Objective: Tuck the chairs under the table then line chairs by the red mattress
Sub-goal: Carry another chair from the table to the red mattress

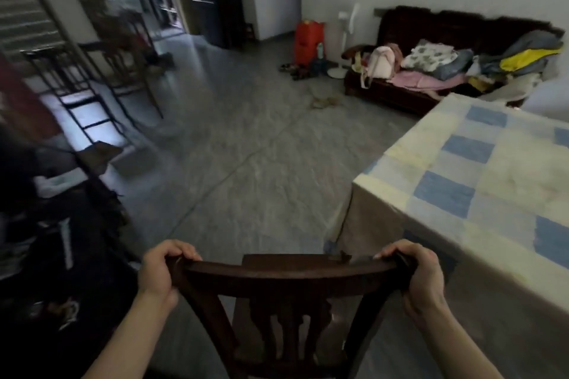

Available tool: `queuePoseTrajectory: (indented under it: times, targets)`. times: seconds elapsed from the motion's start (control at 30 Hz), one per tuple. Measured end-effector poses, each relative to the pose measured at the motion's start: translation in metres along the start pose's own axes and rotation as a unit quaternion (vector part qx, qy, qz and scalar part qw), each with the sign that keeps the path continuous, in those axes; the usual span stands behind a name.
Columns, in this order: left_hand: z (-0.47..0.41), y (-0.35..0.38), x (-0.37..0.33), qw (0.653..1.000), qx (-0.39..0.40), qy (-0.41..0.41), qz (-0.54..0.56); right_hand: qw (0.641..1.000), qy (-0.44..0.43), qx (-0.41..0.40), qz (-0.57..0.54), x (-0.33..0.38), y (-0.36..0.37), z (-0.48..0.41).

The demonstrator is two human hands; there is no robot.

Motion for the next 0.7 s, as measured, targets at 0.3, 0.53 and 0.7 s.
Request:
queuePoseTrajectory:
  times: [0.3, 0.53, 0.7]
  targets:
    - [-0.128, -0.069, -0.11, 0.99, -0.103, 0.082, 0.05, 0.993, 0.039, 0.098, -0.054, -0.048, 0.214, -0.161]
    - [-0.259, -0.091, -0.208, 0.978, -0.158, 0.104, 0.086, 0.982, 0.054, 0.172, -0.058, -0.076, 0.389, -0.287]
    - [-0.359, -0.102, -0.262, 0.969, -0.18, 0.126, 0.113, 0.974, 0.059, 0.205, -0.076, -0.113, 0.502, -0.38]
Point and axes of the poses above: each hand's wrist, its own z-axis away from the middle knuckle, its own y-axis out of the palm, x = y × z, the point moved 4 cm from there along -z, towards the middle knuckle, and after that the axes turned 8 degrees about -y, right-handed, at the moved point
